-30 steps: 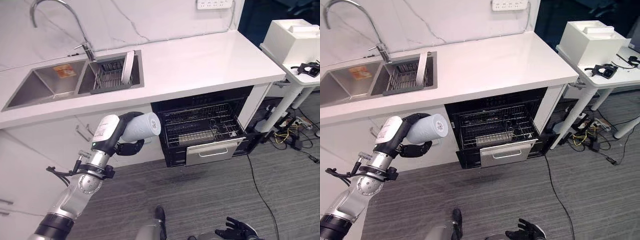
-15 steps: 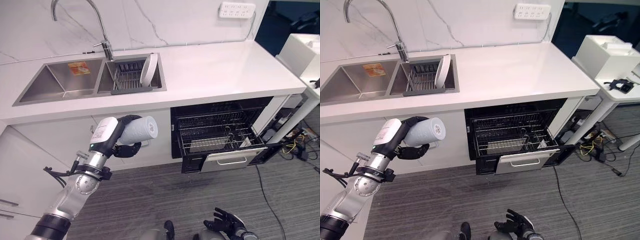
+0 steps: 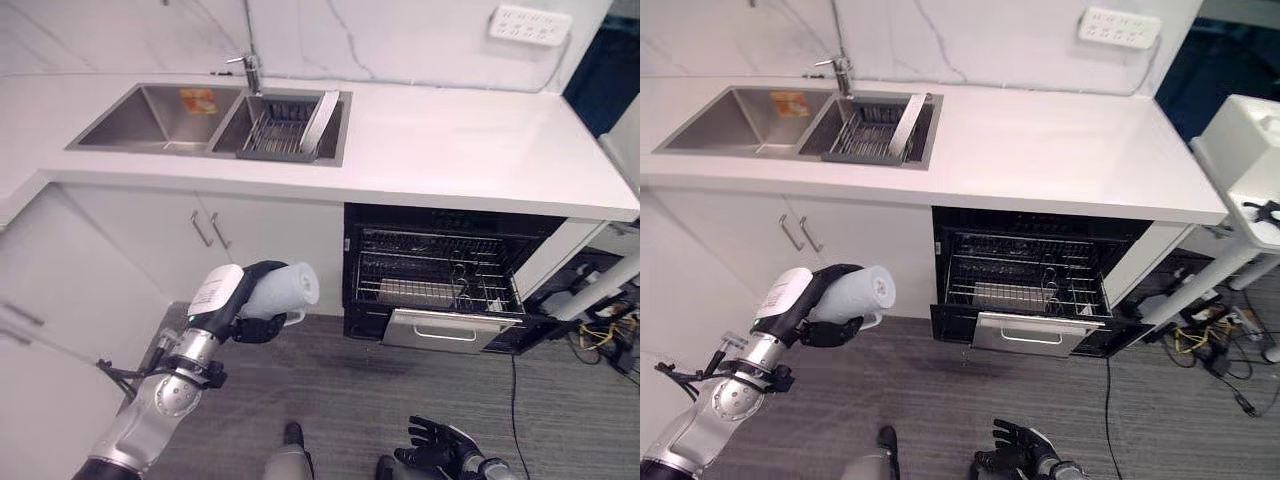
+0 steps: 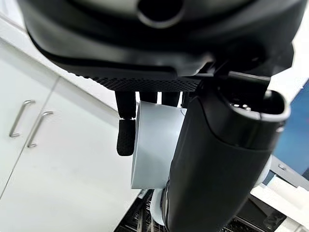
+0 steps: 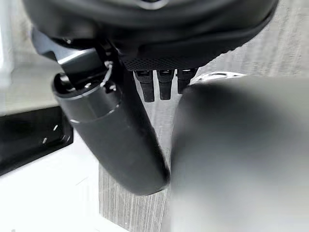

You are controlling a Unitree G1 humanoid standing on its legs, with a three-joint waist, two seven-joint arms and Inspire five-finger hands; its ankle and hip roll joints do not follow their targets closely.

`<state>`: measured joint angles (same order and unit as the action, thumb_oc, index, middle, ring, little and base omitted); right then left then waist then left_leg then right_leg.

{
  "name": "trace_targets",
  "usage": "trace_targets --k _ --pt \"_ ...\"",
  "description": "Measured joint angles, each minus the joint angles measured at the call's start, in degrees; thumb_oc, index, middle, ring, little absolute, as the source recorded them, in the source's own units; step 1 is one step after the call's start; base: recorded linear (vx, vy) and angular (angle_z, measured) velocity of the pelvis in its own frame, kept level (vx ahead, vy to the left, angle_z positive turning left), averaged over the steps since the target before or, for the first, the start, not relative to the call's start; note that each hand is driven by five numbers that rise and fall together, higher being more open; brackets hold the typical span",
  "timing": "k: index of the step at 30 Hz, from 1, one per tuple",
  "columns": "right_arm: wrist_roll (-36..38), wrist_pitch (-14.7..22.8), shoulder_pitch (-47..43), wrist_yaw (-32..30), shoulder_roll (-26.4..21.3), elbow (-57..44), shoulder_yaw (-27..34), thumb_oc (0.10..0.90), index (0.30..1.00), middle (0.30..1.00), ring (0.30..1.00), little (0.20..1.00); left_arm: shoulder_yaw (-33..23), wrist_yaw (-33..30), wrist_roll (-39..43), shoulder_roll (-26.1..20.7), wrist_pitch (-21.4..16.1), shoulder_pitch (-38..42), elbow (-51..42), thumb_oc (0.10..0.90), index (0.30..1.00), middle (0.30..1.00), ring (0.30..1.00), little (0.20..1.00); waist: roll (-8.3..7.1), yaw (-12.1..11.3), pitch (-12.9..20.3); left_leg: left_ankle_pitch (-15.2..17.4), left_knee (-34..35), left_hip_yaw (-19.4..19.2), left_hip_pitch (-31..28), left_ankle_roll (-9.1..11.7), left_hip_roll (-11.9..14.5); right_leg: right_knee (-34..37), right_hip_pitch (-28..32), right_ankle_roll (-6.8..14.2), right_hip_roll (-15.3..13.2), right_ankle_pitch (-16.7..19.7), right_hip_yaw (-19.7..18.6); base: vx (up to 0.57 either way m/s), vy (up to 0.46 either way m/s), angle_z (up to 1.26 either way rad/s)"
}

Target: Place the dishes in the dishwasher.

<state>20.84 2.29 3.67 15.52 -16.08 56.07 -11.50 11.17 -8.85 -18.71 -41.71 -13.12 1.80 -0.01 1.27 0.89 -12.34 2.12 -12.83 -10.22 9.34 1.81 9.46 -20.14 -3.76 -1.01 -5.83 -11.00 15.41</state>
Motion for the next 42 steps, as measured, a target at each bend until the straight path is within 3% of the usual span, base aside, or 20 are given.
trace_targets --k 5,10,16,17,19,21,25,26,27,28,29,30,31,33,36,37,38,39,40,42 --pt "0.62 0.73 -3.58 -0.51 -0.04 3.42 -0.32 0.800 0.900 0.900 0.900 0.900 -0.04 0.30 0.40 -0.03 -2.00 5.08 0.04 0.400 0.300 0.300 0.300 0.300 3.55 3.75 0.89 2.03 -0.60 3.55 -5.57 2.43 -0.61 -1.45 -2.10 0.20 1.65 0.22 -0.42 0.05 0.031 -0.12" --pt "0.58 1.67 -1.42 -0.39 -0.07 1.05 -1.28 0.800 0.900 0.900 0.900 0.900 -0.02 0.51 0.39 0.03 -2.12 4.95 1.75 0.400 0.300 0.300 0.300 0.300 1.42 3.60 1.39 2.67 -0.91 2.30 -5.51 2.57 -2.28 -3.19 -3.47 0.79 -0.05 0.36 -2.21 0.02 -0.032 -0.08" --pt "0.76 1.52 -0.81 -0.39 -0.06 1.05 -0.95 0.800 0.900 0.900 0.900 0.900 -0.25 0.84 0.36 0.04 -2.00 3.25 1.80 0.400 0.300 0.300 0.300 0.300 1.72 3.71 2.99 2.87 -1.15 2.19 -5.13 1.88 -2.96 -3.40 -3.80 0.93 -0.71 0.73 -2.43 0.00 -0.020 0.02" --pt "1.86 2.73 0.77 -0.37 -0.03 2.79 -0.52 0.800 0.900 0.900 0.900 0.900 -0.12 0.83 0.35 0.24 -2.34 3.47 1.77 0.400 0.300 0.300 0.300 0.300 2.48 3.79 6.60 2.41 -1.08 1.74 -4.90 1.79 -2.95 -4.28 -4.90 1.37 -0.62 0.50 -3.25 0.00 0.000 0.00" --pt "5.24 -0.03 0.76 -1.00 0.01 2.85 1.30 0.800 0.900 0.900 0.900 0.900 0.47 0.19 -0.24 2.61 -2.29 4.18 1.83 0.400 0.300 0.300 0.300 0.300 2.89 3.61 6.87 2.39 -2.02 2.84 -4.14 1.82 -3.00 -2.47 -4.38 1.08 0.39 1.73 -2.05 0.03 -0.024 0.18" --pt "7.42 -2.13 -1.90 -0.89 0.83 5.58 2.27 0.800 0.900 0.900 0.900 0.900 5.20 -0.73 -0.18 4.29 -2.35 6.96 2.27 0.400 0.300 0.300 0.300 0.300 2.20 3.45 6.69 3.10 -3.24 3.53 -2.55 1.07 -2.61 -0.08 -4.56 1.79 0.74 3.23 -1.78 0.06 -0.011 0.01" --pt "3.31 -0.81 -1.88 -2.08 1.87 5.15 2.48 0.800 0.900 0.900 0.900 0.900 5.51 0.62 -0.23 4.70 -2.01 6.82 1.32 0.400 0.300 0.300 0.300 0.300 1.57 3.40 6.23 4.14 -3.38 3.30 -2.67 0.65 -3.19 3.51 -3.76 2.50 1.78 5.71 -3.25 0.06 -0.043 -0.29" --pt "1.08 -1.14 -2.26 -3.09 1.27 3.01 0.68 0.800 0.900 0.900 0.900 0.900 5.43 0.59 -0.25 4.63 -1.89 7.13 1.23 0.400 0.300 0.300 0.300 0.300 1.21 3.03 4.24 6.36 -6.04 4.71 -2.62 -2.43 -6.05 -0.63 -4.55 4.26 0.87 6.87 -4.98 0.08 -0.401 -0.70" --pt "-0.11 -1.33 -2.83 -3.79 0.28 0.04 0.33 0.800 0.900 0.900 0.900 0.900 5.35 0.27 -0.39 4.02 -2.26 7.21 2.14 0.400 0.300 0.300 0.300 0.300 1.42 1.92 2.28 6.89 -7.68 3.53 -3.59 -2.30 -5.06 -9.21 -8.24 8.11 -0.20 5.39 -6.98 0.07 -0.449 -0.64" --pt "-0.68 -1.15 -2.91 -3.82 -0.01 -1.83 -0.03 0.800 0.900 0.900 0.900 0.900 5.96 0.30 -1.12 3.79 -2.16 7.25 4.08 0.400 0.300 0.300 0.300 0.300 0.68 2.09 1.81 7.45 -8.30 3.12 -3.39 -1.67 -5.07 -14.88 -10.69 7.57 -2.63 3.56 -7.20 0.09 -0.603 -0.47" --pt "-0.70 -1.33 -3.47 -3.50 -0.04 -1.64 -0.23 0.800 0.900 0.900 0.900 0.900 6.31 0.31 -2.00 3.68 -1.94 7.22 4.43 0.400 0.300 0.300 0.300 0.300 -0.20 1.72 1.71 7.18 -8.07 2.61 -3.34 -1.99 -5.12 -14.41 -10.64 7.06 -4.50 2.47 -7.12 0.11 -0.716 -0.15" --pt "-1.31 -1.23 -3.99 -3.45 0.38 1.17 0.43 0.800 0.900 0.900 0.900 0.900 6.59 0.12 -2.02 3.90 -2.08 7.13 5.07 0.400 0.300 0.300 0.300 0.300 -1.52 0.46 1.33 7.37 -8.27 2.94 -3.25 0.92 -5.15 -10.50 -9.91 9.08 -8.67 1.91 -7.06 0.15 -0.975 -0.09" --pt "-1.68 -1.27 -4.87 -3.48 0.16 3.41 1.85 0.800 0.900 0.900 0.900 0.900 6.94 -0.53 -1.96 4.09 -1.55 7.20 6.42 0.400 0.300 0.300 0.300 0.300 -2.87 0.23 1.39 8.07 -9.61 3.00 -1.93 1.30 -5.85 -7.53 -9.47 12.57 -14.20 3.36 -8.81 0.16 -0.957 -0.10" --pt "-1.65 -1.28 -6.54 -3.47 0.31 4.66 3.39 0.800 0.900 0.900 0.900 0.900 7.74 -0.98 -1.98 1.19 0.21 7.10 6.76 0.400 0.300 0.300 0.300 0.300 -3.68 0.13 0.57 9.70 -13.77 4.07 0.50 2.07 -3.84 -3.88 -9.41 14.24 -16.61 4.60 -15.07 0.17 -0.816 -0.07" --pt "-2.28 -4.91 -4.30 -0.98 0.31 -1.81 0.93 0.800 0.900 0.900 0.900 0.900 3.81 -0.92 -1.83 -0.20 1.62 0.95 4.17 0.400 0.300 0.300 0.300 0.300 -3.16 -0.15 -0.67 8.25 -11.47 5.03 -2.55 6.71 5.15 -0.58 -3.85 12.82 -9.15 3.47 -7.01 0.15 -0.625 -0.21" --pt "-1.03 -5.16 -3.41 -0.44 0.48 -2.51 0.41 0.800 0.900 0.900 0.900 0.900 3.03 -0.88 -1.83 0.41 1.99 -0.08 4.04 0.400 0.300 0.300 0.300 0.300 -2.71 0.41 -0.89 5.12 -7.46 6.00 -3.97 8.62 7.43 -0.52 -2.81 9.59 -5.18 4.17 -5.98 0.11 -0.564 0.24" --pt "0.09 -5.37 -2.36 -0.47 0.29 -4.69 0.84 0.800 0.900 0.900 0.900 0.900 2.62 -0.76 -1.85 0.70 2.07 -0.89 2.80 0.400 0.300 0.300 0.300 0.300 -2.22 0.81 -1.19 2.01 -4.68 6.58 -4.71 8.02 9.26 -1.56 -3.17 7.42 -2.75 3.58 -4.90 0.13 -0.539 0.55" --pt "0.74 -5.57 -1.15 -0.41 0.28 -6.01 1.75 0.800 0.900 0.900 0.900 0.900 2.91 -0.16 -1.90 0.78 2.09 -0.55 1.67 0.400 0.300 0.300 0.300 0.300 -2.34 1.01 -1.58 -3.19 -2.78 4.74 -3.53 4.57 10.45 -3.15 -4.08 5.10 -1.80 2.09 -3.22 0.05 -0.407 1.35" --pt "2.39 -5.33 0.64 -0.10 0.39 -6.40 3.80 0.800 0.900 0.900 0.900 0.900 6.20 0.88 -1.90 1.27 2.05 2.65 0.76 0.400 0.300 0.300 0.300 0.300 -3.56 1.83 -2.06 -13.74 0.65 -3.17 -2.28 -0.90 10.40 -2.96 -3.32 0.95 -2.10 -0.05 0.86 0.07 -0.302 1.42" --pt "2.49 -5.25 0.68 -1.09 -0.10 -5.38 4.30 0.800 0.900 0.900 0.900 0.900 7.82 0.81 -1.83 4.93 1.82 5.88 -1.08 0.400 0.300 0.300 0.300 0.300 -1.01 1.93 -1.96 -4.45 -7.07 -7.02 0.07 1.49 5.96 0.25 -2.23 -1.04 1.88 0.37 2.86 0.11 -0.104 0.80"
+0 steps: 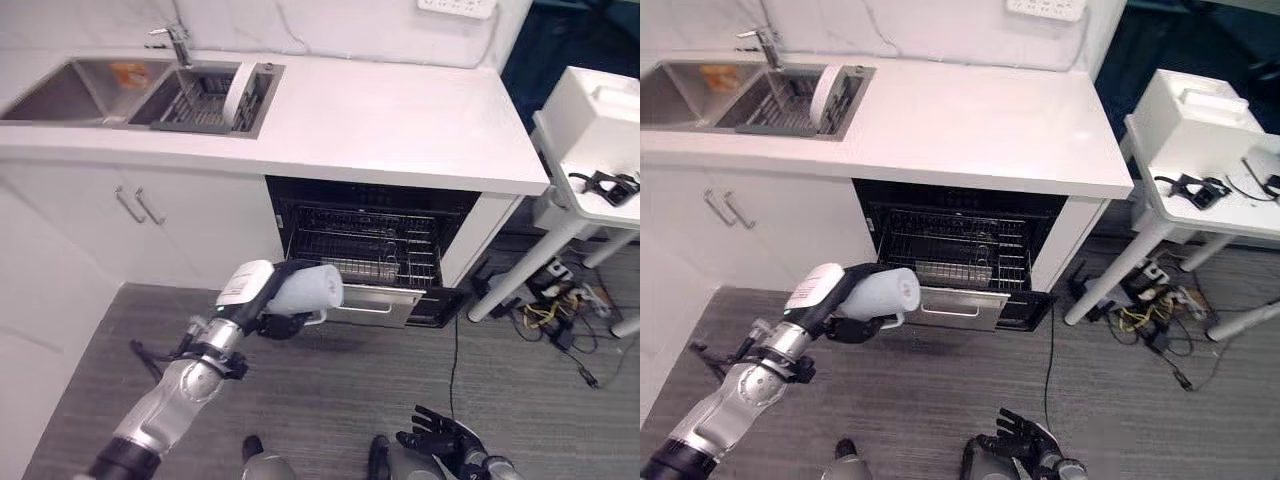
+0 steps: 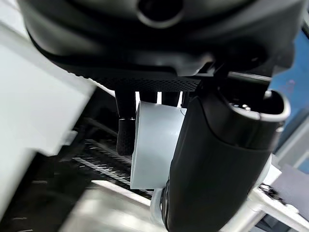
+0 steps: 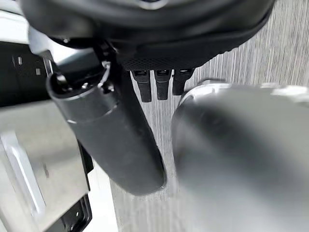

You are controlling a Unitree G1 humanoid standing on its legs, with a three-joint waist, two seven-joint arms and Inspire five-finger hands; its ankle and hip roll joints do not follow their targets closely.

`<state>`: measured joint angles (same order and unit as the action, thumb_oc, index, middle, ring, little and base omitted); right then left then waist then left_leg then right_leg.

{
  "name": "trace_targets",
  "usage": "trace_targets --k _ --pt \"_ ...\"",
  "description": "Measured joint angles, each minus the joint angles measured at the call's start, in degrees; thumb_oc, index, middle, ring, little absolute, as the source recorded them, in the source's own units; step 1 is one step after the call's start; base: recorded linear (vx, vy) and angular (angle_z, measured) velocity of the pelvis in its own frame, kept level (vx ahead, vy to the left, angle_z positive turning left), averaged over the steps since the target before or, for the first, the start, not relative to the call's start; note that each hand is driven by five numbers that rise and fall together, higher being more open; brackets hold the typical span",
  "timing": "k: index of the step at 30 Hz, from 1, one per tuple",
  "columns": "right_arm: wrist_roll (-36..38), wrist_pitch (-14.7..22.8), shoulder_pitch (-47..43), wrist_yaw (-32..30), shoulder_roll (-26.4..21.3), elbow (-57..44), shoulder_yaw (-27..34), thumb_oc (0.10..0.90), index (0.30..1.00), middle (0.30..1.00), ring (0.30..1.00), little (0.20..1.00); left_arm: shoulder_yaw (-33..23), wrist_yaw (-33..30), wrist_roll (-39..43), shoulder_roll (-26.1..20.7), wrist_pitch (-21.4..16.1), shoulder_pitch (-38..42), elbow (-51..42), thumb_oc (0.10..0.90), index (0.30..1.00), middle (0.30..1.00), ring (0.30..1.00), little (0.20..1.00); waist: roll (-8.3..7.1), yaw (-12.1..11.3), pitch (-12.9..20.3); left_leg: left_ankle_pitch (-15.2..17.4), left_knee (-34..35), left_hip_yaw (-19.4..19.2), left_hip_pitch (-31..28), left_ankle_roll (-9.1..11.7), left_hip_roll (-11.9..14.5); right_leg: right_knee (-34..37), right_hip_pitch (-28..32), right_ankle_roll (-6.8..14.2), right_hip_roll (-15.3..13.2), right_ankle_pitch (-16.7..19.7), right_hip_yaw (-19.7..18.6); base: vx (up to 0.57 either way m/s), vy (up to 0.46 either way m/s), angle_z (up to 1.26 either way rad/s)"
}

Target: Place the dishes in the dishwasher.

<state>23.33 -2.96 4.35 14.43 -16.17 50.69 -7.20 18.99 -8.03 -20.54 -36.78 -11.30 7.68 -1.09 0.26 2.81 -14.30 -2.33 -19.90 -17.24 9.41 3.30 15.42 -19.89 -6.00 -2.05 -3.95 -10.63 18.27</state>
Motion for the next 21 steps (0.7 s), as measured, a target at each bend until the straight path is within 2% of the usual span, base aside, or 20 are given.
trace_targets --k 1,2,3,4,5,6,7,8,9,12,13,15,18,20,21 --pt "0.35 -0.18 -3.05 -1.09 0.53 3.92 -0.75 0.800 0.900 0.900 0.900 0.900 0.79 -0.02 -0.01 0.24 0.38 2.19 -0.09 0.400 0.300 0.300 0.300 0.300 0.37 0.19 -0.13 4.65 -0.81 2.25 1.96 -1.21 -6.75 4.64 0.82 5.80 1.88 1.62 -0.55 0.10 0.021 -0.25" --pt "0.54 -0.53 -5.10 -1.81 -0.58 5.38 -1.10 0.800 0.900 0.900 0.900 0.900 1.29 0.07 -0.05 1.37 0.72 3.09 0.25 0.400 0.300 0.300 0.300 0.300 3.38 -0.07 -0.76 6.01 -1.31 7.54 3.18 -0.97 -8.63 0.17 -0.61 7.25 1.52 -2.26 1.66 0.03 0.078 -1.53" --pt "0.64 -0.94 -7.01 -3.19 -0.70 5.81 -3.38 0.800 0.900 0.900 0.900 0.900 0.78 -0.13 0.04 -0.49 0.16 2.08 0.15 0.400 0.300 0.300 0.300 0.300 4.82 -1.20 -0.95 7.02 1.38 17.48 1.01 1.71 -11.23 1.86 1.35 2.35 -0.28 2.27 -3.69 -0.05 0.126 -1.65" --pt "1.17 -0.08 -5.29 -3.17 -0.43 3.17 -3.26 0.800 0.900 0.900 0.900 0.900 1.18 0.91 0.02 -1.85 -0.01 2.14 1.54 0.400 0.300 0.300 0.300 0.300 5.56 1.34 -0.78 7.58 0.34 15.64 1.06 0.75 -10.40 3.09 2.94 1.53 1.33 1.87 -2.75 -0.05 0.143 -1.43" --pt "1.56 1.21 -2.72 -3.23 -0.78 0.04 -3.37 0.800 0.900 0.900 0.900 0.900 0.49 1.00 0.13 -1.80 -0.19 2.34 2.24 0.400 0.300 0.300 0.300 0.300 4.69 3.03 -0.46 7.94 -0.79 12.05 0.64 0.90 -8.18 2.72 3.75 0.76 1.37 1.41 -0.11 -0.06 0.145 -0.39" --pt "1.55 1.48 -0.93 -3.26 -0.85 -1.14 -3.77 0.800 0.900 0.900 0.900 0.900 -0.14 1.05 0.13 -1.62 -0.39 2.47 2.22 0.400 0.300 0.300 0.300 0.300 3.42 3.44 -0.17 7.60 -0.49 11.35 0.32 1.40 -6.23 2.53 3.87 0.76 1.26 1.42 -0.38 -0.05 0.099 -0.22" --pt "1.48 1.50 0.40 -3.81 -1.85 -2.65 -4.49 0.800 0.900 0.900 0.900 0.900 -0.86 1.04 0.15 -0.92 -0.58 2.38 2.25 0.400 0.300 0.300 0.300 0.300 3.23 3.42 0.00 7.50 1.09 11.92 -0.71 1.43 -5.43 1.53 3.86 0.77 1.07 1.42 -0.85 -0.05 0.075 -0.19" --pt "1.49 1.53 1.22 -4.47 -2.63 -6.15 -5.04 0.800 0.900 0.900 0.900 0.900 -1.84 0.99 0.20 -0.37 -0.55 2.21 2.34 0.400 0.300 0.300 0.300 0.300 3.11 3.33 0.10 7.03 2.03 11.95 -1.57 0.93 -5.46 0.68 3.80 1.02 0.85 1.21 -1.27 -0.05 0.037 -0.13" --pt "1.51 1.56 2.63 -4.90 -2.91 -10.71 -5.00 0.800 0.900 0.900 0.900 0.900 -2.81 0.96 0.19 -0.14 -0.54 1.54 2.35 0.400 0.300 0.300 0.300 0.300 2.75 3.53 0.73 6.94 2.90 11.11 -1.98 1.51 -5.55 -0.26 3.32 1.50 0.51 0.62 -1.73 -0.06 0.030 -0.17" --pt "1.72 3.34 5.27 -5.27 1.24 -16.72 -3.79 0.800 0.900 0.900 0.900 0.900 -4.80 0.21 0.18 -0.40 -0.12 -0.15 3.54 0.400 0.300 0.300 0.300 0.300 -1.97 3.73 3.98 6.76 3.22 9.79 -1.46 0.12 -8.65 -1.04 1.63 2.96 -2.34 0.09 -3.71 -0.03 0.028 -0.03" --pt "1.72 3.35 5.35 -5.38 2.33 -16.66 -3.76 0.800 0.900 0.900 0.900 0.900 -4.86 -0.34 0.18 -0.54 -0.06 -0.56 3.90 0.400 0.300 0.300 0.300 0.300 -2.53 3.63 4.58 7.08 3.21 9.79 -1.34 -0.05 -9.47 -1.09 1.54 3.44 -3.19 0.22 -3.78 -0.02 0.039 0.12" --pt "1.72 3.37 5.79 -5.85 2.74 -16.72 -3.54 0.800 0.900 0.900 0.900 0.900 -5.57 -1.18 0.18 -0.58 -0.04 -2.44 3.87 0.400 0.300 0.300 0.300 0.300 -2.89 3.36 5.96 7.60 2.93 9.44 -0.36 -1.41 -10.86 -0.82 0.97 4.80 -4.63 0.45 -4.31 -0.02 0.032 0.08" --pt "2.31 3.34 7.23 -7.47 2.23 -17.23 -2.27 0.800 0.900 0.900 0.900 0.900 -5.91 -1.82 0.19 -0.57 0.04 -5.19 3.86 0.400 0.300 0.300 0.300 0.300 -1.81 3.24 6.58 7.64 2.84 7.81 -0.40 -2.37 -11.48 -0.27 0.44 5.73 -5.52 1.11 -5.61 -0.01 0.011 -0.11" --pt "2.76 3.33 9.16 -8.25 1.77 -20.92 -0.93 0.800 0.900 0.900 0.900 0.900 -5.90 -1.81 1.76 -0.53 0.04 -6.77 3.85 0.400 0.300 0.300 0.300 0.300 -1.42 3.27 6.61 7.66 2.85 6.99 -0.38 -2.77 -11.68 -0.17 0.12 6.01 -5.71 1.50 -6.44 -0.01 0.005 -0.17" --pt "2.86 2.66 10.76 -9.36 0.88 -25.91 -0.30 0.800 0.900 0.900 0.900 0.900 -6.05 -1.77 5.01 0.59 0.11 -7.65 3.85 0.400 0.300 0.300 0.300 0.300 -1.48 3.34 6.67 7.63 2.82 6.60 -0.48 -2.90 -11.68 -0.16 -0.12 6.10 -5.68 1.67 -6.76 -0.01 0.010 -0.16"
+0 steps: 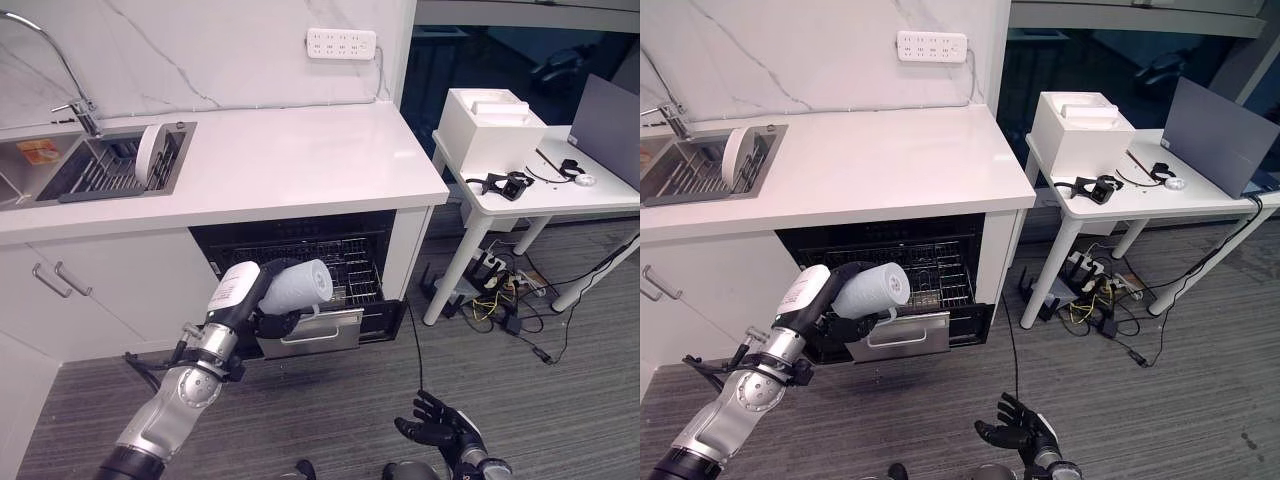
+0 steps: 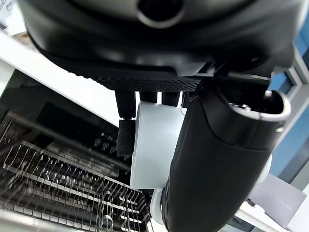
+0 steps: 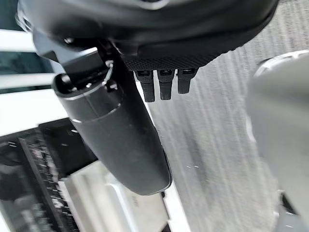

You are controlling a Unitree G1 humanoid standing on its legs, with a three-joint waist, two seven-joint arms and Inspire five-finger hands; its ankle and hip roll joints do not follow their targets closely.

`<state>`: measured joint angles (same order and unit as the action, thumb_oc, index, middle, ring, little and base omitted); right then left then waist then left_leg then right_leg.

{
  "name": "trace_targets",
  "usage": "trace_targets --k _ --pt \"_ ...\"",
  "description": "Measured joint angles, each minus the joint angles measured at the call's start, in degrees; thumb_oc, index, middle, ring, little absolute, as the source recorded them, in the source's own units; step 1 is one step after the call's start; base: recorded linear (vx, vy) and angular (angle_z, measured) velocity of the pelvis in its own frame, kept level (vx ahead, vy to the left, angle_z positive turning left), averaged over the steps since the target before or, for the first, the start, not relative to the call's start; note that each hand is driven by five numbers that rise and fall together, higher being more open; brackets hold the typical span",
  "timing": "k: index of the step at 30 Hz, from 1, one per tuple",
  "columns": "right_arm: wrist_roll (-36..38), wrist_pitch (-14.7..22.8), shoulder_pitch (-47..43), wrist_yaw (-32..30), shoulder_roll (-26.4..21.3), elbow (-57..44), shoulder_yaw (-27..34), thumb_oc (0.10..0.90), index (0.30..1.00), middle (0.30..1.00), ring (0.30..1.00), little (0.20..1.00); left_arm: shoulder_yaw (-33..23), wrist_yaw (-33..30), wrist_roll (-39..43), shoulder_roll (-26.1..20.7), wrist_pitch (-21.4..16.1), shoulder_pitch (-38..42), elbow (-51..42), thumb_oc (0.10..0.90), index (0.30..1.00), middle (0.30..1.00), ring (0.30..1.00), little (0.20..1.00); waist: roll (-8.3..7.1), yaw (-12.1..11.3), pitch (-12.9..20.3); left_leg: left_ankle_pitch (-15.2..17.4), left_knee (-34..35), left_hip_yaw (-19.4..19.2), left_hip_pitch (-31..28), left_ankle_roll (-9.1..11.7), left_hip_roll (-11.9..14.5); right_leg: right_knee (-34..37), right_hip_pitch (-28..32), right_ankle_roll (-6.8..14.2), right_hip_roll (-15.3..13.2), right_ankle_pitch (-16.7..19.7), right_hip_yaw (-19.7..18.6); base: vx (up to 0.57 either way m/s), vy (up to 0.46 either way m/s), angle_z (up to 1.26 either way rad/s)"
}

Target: Place the dishes in the dishwasher.

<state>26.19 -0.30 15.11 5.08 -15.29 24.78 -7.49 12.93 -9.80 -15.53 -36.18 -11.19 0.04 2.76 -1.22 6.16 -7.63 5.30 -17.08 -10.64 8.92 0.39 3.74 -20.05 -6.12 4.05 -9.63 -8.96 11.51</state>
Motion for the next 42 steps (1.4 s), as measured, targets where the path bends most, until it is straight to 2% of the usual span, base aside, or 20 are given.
trace_targets --k 1,2,3,5,6,9,13,15,17,20,22,24,28,31,32,36,39,42 --pt "0.89 0.06 2.34 -0.57 -1.90 -7.97 0.43 0.800 0.900 0.900 0.900 0.900 -1.20 0.00 3.75 2.64 0.01 -1.47 -0.05 0.400 0.300 0.300 0.300 0.300 0.28 0.03 0.08 -0.05 0.02 -0.27 0.19 -0.08 0.00 0.09 -0.37 0.18 -0.01 0.42 -0.28 0.00 0.023 -0.13" --pt "1.19 1.93 3.33 -0.59 -3.26 -14.05 1.57 0.800 0.900 0.900 0.900 0.900 -1.69 0.01 6.88 3.85 0.43 -2.55 -0.03 0.400 0.300 0.300 0.300 0.300 0.14 0.71 0.12 -0.33 0.05 -0.30 0.19 -0.21 0.06 0.11 -0.43 -0.05 0.06 0.74 -0.27 -0.02 0.030 -0.08" --pt "1.60 3.31 2.82 -0.71 -3.58 -16.10 2.60 0.800 0.900 0.900 0.900 0.900 -1.70 0.01 8.39 3.90 0.53 -3.19 -0.02 0.400 0.300 0.300 0.300 0.300 -0.19 1.24 0.26 -0.41 0.04 -0.33 0.13 -0.27 0.13 0.13 -0.43 -0.04 0.18 0.73 -0.27 -0.01 0.038 -0.06" --pt "2.13 5.38 2.78 -2.30 -5.03 -22.37 5.60 0.800 0.900 0.900 0.900 0.900 -2.24 -0.73 15.70 7.19 0.51 -4.14 0.02 0.400 0.300 0.300 0.300 0.300 -0.07 1.54 0.33 -0.52 0.18 -0.95 -0.04 -0.43 0.18 0.15 -0.79 0.02 0.31 0.73 -1.09 -0.01 0.042 -0.15" --pt "2.25 6.95 2.01 -2.84 -5.57 -23.59 6.79 0.800 0.900 0.900 0.900 0.900 -2.22 -1.38 18.62 8.43 0.51 -4.16 0.02 0.400 0.300 0.300 0.300 0.300 -0.18 1.66 0.39 -0.54 0.21 -1.44 -0.19 -0.49 0.28 0.25 -1.23 -0.08 0.42 0.95 -1.48 -0.02 0.039 -0.25" --pt "3.21 8.62 1.54 -4.04 -7.18 -26.94 7.84 0.800 0.900 0.900 0.900 0.900 -2.21 -3.83 23.71 10.48 -0.32 -4.01 0.01 0.400 0.300 0.300 0.300 0.300 -0.18 1.99 0.39 -0.41 0.49 -2.95 -1.14 -0.60 0.49 0.77 -1.24 0.09 0.69 1.35 -2.95 0.00 0.030 -0.27" --pt "-0.36 10.32 1.30 -5.39 -9.35 -29.94 7.66 0.800 0.900 0.900 0.900 0.900 -3.09 -4.18 31.90 11.54 -4.49 -3.01 -0.85 0.400 0.300 0.300 0.300 0.300 0.02 3.13 0.43 -0.36 0.66 -3.96 -1.30 -0.60 0.60 1.45 -1.45 0.21 0.87 2.01 -3.98 0.00 0.024 -0.18" --pt "-0.73 11.78 0.64 -4.79 -9.64 -32.90 7.38 0.800 0.900 0.900 0.900 0.900 -3.71 -0.78 38.07 12.98 -5.91 -2.69 -1.88 0.400 0.300 0.300 0.300 0.300 0.17 3.33 0.50 -0.30 1.40 -4.88 -2.26 -0.58 0.66 2.06 -1.11 0.55 1.02 2.24 -4.82 0.01 0.026 -0.22" --pt "-0.48 12.59 -1.06 -2.66 -9.69 -34.79 6.75 0.800 0.900 0.900 0.900 0.900 -3.20 7.31 49.35 14.47 -5.70 -1.26 -2.43 0.400 0.300 0.300 0.300 0.300 0.25 3.23 0.54 -0.18 1.37 -5.00 -2.20 -0.40 0.65 2.10 -1.18 0.68 1.01 2.27 -4.91 0.01 0.013 -0.02" --pt "2.30 12.56 -3.65 1.66 -9.75 -35.48 5.00 0.800 0.900 0.900 0.900 0.900 -1.71 15.34 60.46 14.96 -4.25 -0.97 -2.79 0.400 0.300 0.300 0.300 0.300 0.52 3.13 0.71 -0.33 1.39 -5.02 -2.12 -0.61 0.65 2.11 -1.26 0.67 1.00 2.35 -4.91 0.00 0.000 0.00" --pt "4.75 12.15 -5.04 4.15 -9.79 -35.50 3.76 0.800 0.900 0.900 0.900 0.900 -1.42 17.97 62.52 15.00 -3.21 -0.96 -2.83 0.400 0.300 0.300 0.300 0.300 0.94 2.97 0.95 -0.28 1.44 -4.99 -2.08 -0.55 0.65 2.12 -1.23 0.65 1.00 2.34 -4.89 0.00 0.000 0.00" --pt "6.89 10.83 -6.89 5.99 -9.93 -35.71 2.78 0.800 0.900 0.900 0.900 0.900 -1.38 18.05 62.28 15.00 -2.45 -0.83 -2.83 0.400 0.300 0.300 0.300 0.300 1.43 2.70 1.25 -0.28 1.49 -4.93 -2.01 -0.55 0.65 2.09 -1.04 0.61 1.00 2.35 -4.85 0.00 0.000 0.00" --pt "9.04 8.82 -8.26 8.16 -9.96 -36.20 0.94 0.800 0.900 0.900 0.900 0.900 -1.36 16.52 58.88 15.00 -2.42 -0.86 -2.82 0.400 0.300 0.300 0.300 0.300 2.11 0.50 1.66 -0.34 1.52 -4.55 -1.98 -0.61 0.66 1.99 -0.89 0.22 1.03 2.41 -4.50 0.01 -0.007 0.04" --pt "10.12 7.42 -9.10 9.53 -9.98 -36.21 -0.43 0.800 0.900 0.900 0.900 0.900 -1.36 14.03 51.93 14.96 -2.42 -0.88 -2.84 0.400 0.300 0.300 0.300 0.300 2.12 -0.50 1.67 -0.34 1.47 -3.74 -1.95 -0.59 0.55 2.00 -0.40 0.18 0.92 2.15 -3.75 0.02 -0.016 0.16" --pt "10.57 7.16 -9.33 9.75 -9.99 -36.25 -1.21 0.800 0.900 0.900 0.900 0.900 -1.38 12.19 46.70 14.47 -2.56 -0.83 -2.84 0.400 0.300 0.300 0.300 0.300 2.11 -1.25 1.68 -0.37 1.48 -3.11 -1.87 -0.54 0.38 1.86 -0.17 0.11 0.77 1.91 -3.14 0.01 -0.009 0.15" --pt "11.25 6.06 -11.00 10.17 -10.01 -38.52 -2.28 0.800 0.900 0.900 0.900 0.900 -1.74 7.09 34.58 12.94 -3.08 -0.79 -2.93 0.400 0.300 0.300 0.300 0.300 2.07 -3.04 1.70 -0.55 1.32 -2.14 -1.07 -0.63 0.23 1.73 -0.36 0.00 0.68 1.79 -2.28 0.01 -0.011 0.15" --pt "12.36 6.01 -13.33 10.52 -10.04 -38.88 -3.22 0.800 0.900 0.900 0.900 0.900 -1.83 1.42 25.48 11.37 -3.28 -0.75 -3.02 0.400 0.300 0.300 0.300 0.300 2.00 -3.29 1.68 -0.58 1.33 -1.54 -0.99 -0.59 0.13 1.58 -0.14 0.04 0.58 1.47 -1.67 0.03 -0.010 0.12" --pt "12.82 5.01 -13.38 10.85 -10.49 -38.88 -3.38 0.800 0.900 0.900 0.900 0.900 -2.72 -5.15 16.81 9.61 -5.09 -0.76 -3.01 0.400 0.300 0.300 0.300 0.300 1.79 -3.49 1.63 -0.58 1.40 -1.41 -0.98 -0.58 0.06 1.25 -0.24 0.10 0.52 1.12 -1.55 0.02 -0.004 0.02"
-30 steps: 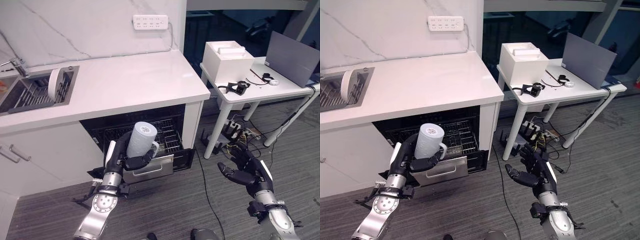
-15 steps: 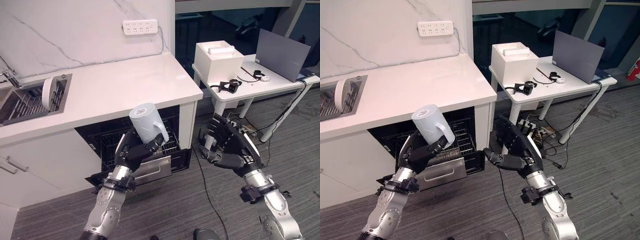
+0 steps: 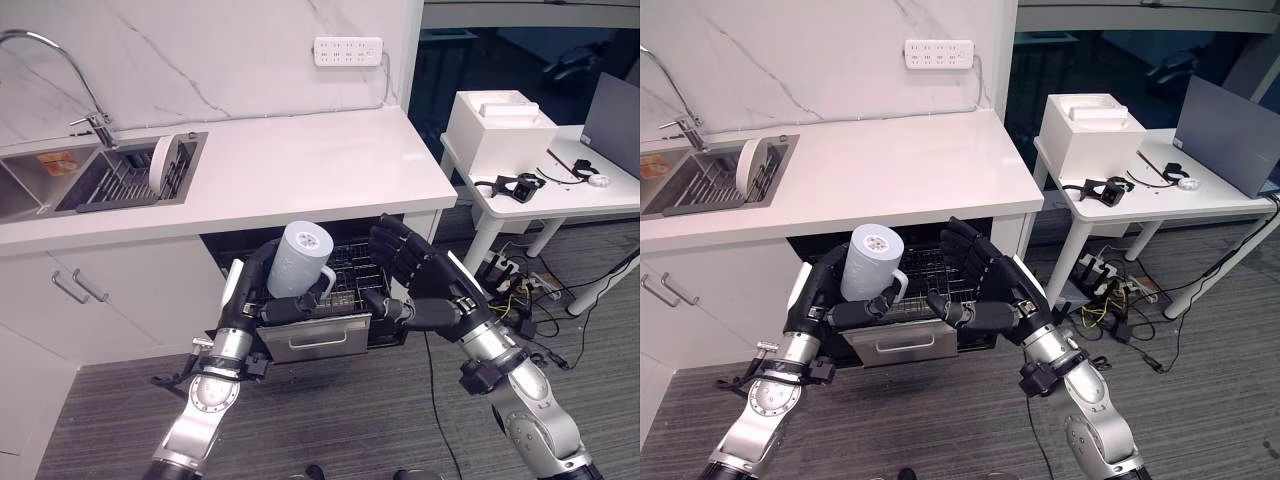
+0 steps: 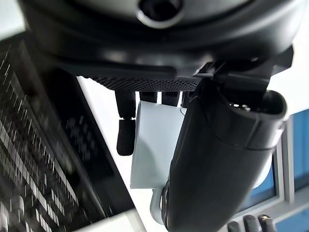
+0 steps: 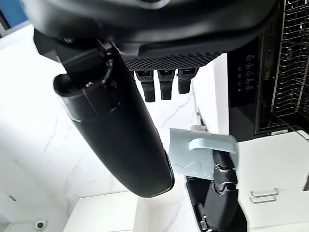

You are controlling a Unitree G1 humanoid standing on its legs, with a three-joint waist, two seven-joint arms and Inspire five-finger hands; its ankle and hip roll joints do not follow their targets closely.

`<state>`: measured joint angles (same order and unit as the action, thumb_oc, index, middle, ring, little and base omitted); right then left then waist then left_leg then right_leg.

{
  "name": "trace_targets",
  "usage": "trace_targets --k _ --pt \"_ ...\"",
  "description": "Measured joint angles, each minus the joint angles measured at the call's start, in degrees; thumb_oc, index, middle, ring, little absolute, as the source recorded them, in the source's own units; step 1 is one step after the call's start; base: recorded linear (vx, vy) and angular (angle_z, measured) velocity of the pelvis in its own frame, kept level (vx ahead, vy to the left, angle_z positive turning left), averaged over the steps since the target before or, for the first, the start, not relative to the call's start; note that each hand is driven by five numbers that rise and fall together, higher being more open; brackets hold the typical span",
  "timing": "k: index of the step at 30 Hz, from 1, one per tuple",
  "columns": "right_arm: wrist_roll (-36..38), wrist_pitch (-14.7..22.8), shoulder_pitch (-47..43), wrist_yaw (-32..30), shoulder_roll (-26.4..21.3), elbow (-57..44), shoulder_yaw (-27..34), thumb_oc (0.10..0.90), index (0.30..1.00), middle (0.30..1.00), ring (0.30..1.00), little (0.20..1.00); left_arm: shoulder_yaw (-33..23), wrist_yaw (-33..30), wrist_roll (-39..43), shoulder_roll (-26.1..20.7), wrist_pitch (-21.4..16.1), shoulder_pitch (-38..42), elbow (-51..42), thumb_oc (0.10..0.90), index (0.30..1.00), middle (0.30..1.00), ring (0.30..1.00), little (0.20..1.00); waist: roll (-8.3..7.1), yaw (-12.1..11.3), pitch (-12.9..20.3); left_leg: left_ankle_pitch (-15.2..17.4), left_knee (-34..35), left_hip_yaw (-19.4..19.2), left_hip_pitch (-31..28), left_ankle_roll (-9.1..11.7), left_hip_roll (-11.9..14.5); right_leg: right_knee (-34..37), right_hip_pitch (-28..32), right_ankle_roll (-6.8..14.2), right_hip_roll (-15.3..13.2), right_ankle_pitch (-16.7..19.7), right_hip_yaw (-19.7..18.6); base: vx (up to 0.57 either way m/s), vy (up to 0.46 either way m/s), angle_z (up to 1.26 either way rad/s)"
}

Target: Place the dishes in the dishwasher.

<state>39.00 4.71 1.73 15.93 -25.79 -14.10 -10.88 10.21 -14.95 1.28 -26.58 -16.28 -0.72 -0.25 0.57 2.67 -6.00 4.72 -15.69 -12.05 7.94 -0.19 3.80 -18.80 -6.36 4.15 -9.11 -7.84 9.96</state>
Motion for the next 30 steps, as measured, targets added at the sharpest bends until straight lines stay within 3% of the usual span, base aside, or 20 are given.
trace_targets --k 8,30 --pt "1.67 -0.98 0.00 -0.05 0.01 0.00 -2.11 0.800 0.900 0.900 0.900 0.900 -0.46 -4.26 -8.55 0.00 -2.75 0.10 -0.94 0.400 0.300 0.300 0.300 0.300 -0.19 0.07 -0.05 0.00 0.01 0.07 -0.01 0.00 -0.03 -0.04 -0.03 0.04 0.00 -0.05 -0.01 0.00 0.000 0.00" --pt "5.31 -1.53 -2.59 -5.25 0.66 0.32 -7.66 0.800 0.900 0.900 0.900 0.900 5.52 -1.83 -10.56 -0.23 -4.12 3.43 -2.71 0.400 0.300 0.300 0.300 0.300 -0.27 -1.49 -0.10 -0.06 0.15 1.77 -0.04 0.05 -0.93 -0.35 0.87 0.15 -0.81 -0.94 1.72 0.00 -0.003 0.04"
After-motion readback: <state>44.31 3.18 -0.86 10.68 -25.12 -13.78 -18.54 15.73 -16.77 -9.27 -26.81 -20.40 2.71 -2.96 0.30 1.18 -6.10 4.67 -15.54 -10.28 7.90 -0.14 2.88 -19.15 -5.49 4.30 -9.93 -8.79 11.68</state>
